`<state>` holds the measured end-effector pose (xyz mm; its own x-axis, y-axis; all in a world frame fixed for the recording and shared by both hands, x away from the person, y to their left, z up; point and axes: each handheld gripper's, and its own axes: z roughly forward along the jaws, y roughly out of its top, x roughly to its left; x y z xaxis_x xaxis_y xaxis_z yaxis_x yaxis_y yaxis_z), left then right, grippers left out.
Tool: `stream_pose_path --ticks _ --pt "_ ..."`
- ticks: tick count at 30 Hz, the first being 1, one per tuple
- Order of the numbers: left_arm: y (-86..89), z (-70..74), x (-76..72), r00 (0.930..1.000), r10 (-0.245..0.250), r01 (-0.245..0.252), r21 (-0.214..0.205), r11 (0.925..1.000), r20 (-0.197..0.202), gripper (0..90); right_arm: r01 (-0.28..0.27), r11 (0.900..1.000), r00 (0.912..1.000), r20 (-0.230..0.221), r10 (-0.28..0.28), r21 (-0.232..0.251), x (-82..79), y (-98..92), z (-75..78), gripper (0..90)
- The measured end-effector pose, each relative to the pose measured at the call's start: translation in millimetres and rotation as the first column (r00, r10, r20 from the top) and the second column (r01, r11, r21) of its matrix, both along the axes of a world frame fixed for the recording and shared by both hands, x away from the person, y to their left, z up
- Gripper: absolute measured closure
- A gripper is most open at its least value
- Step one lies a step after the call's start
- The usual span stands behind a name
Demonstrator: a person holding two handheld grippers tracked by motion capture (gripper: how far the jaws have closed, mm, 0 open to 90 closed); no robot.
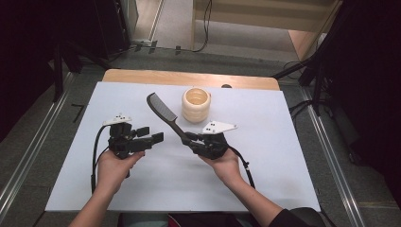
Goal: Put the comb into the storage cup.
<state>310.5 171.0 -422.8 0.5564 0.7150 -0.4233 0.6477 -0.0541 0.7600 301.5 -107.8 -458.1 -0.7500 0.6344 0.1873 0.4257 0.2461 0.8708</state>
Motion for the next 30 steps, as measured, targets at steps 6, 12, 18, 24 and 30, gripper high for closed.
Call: stream_pose_path --ticks 6,12,18,24,30 --pt "-11.4 2.7 5.0 0.9992 0.021 -0.022 0.033 0.9992 0.033 27.2 0.015 0.9999 0.9999 0.004 -0.015 0.007 5.2 6.2 -2.7 70.3" --pt "-20.9 1.4 10.8 0.9988 0.037 -0.038 0.034 0.9987 0.032 27.2 0.032 0.9994 0.9995 0.007 -0.032 0.014 6.9 10.6 -4.5 70.3" --pt "-26.3 2.9 11.7 0.9981 0.045 -0.046 0.033 0.9984 0.044 27.2 0.031 0.9995 0.9994 0.013 -0.031 0.010 7.4 14.9 -5.7 70.3" --pt "-29.7 1.7 13.6 0.9967 0.068 -0.069 0.020 0.9974 0.044 27.2 0.037 0.9991 0.9991 0.019 -0.037 0.020 5.9 18.9 -5.5 70.3" --pt "-34.8 -1.1 17.9 0.9977 0.066 -0.066 -0.007 0.9978 0.011 29.9 0.042 0.9988 0.9983 0.039 -0.043 0.026 2.9 23.5 -4.5 70.3"
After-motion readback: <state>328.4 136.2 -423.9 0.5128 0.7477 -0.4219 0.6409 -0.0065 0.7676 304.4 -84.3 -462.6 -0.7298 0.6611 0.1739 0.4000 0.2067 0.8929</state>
